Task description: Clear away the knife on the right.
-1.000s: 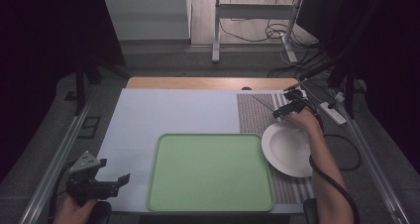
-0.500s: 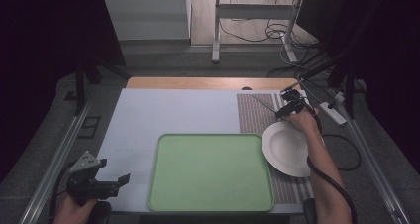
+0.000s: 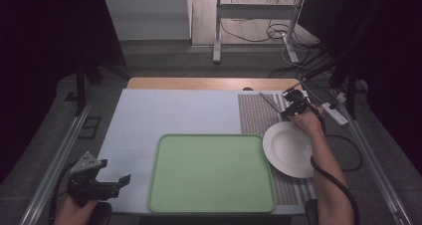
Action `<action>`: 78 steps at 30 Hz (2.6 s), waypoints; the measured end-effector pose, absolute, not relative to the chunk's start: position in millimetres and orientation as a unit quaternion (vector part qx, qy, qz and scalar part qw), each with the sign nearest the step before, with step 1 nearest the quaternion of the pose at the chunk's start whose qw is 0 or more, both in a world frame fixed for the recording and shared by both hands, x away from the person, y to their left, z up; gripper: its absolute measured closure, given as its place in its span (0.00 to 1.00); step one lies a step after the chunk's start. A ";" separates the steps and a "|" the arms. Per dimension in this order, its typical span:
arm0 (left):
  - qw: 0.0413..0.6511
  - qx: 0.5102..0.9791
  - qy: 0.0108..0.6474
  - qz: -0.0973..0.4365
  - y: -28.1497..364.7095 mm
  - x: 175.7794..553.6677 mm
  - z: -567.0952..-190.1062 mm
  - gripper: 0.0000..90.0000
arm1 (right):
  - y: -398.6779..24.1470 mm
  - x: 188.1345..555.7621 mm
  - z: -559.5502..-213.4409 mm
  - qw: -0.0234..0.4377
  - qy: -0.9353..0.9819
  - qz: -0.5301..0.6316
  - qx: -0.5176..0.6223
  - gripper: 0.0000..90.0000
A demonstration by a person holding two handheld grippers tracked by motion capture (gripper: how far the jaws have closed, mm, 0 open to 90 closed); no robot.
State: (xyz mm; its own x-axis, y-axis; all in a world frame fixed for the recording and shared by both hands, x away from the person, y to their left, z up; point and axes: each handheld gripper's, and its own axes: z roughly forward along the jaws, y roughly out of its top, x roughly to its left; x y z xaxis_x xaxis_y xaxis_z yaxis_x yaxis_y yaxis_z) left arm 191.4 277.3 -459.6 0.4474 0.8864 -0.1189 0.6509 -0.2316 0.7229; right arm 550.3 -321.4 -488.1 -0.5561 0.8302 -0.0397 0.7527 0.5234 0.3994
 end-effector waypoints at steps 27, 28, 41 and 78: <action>0.365 0.767 0.502 0.162 277.1 191.3 -459.5 0.03 | -370.0 540.6 -455.4 0.121 0.844 0.185 0.488 0.90; 0.365 0.767 0.502 0.162 277.1 191.4 -459.6 0.03 | -371.4 539.8 -454.3 0.121 0.843 0.185 0.490 0.90; 0.363 0.768 0.502 0.161 276.9 191.8 -459.6 0.03 | -372.2 519.3 -430.0 0.105 0.829 0.220 0.503 0.90; 0.362 0.768 0.502 0.163 276.4 191.6 -459.7 0.03 | -268.9 434.3 -434.5 0.063 0.885 0.220 0.404 0.90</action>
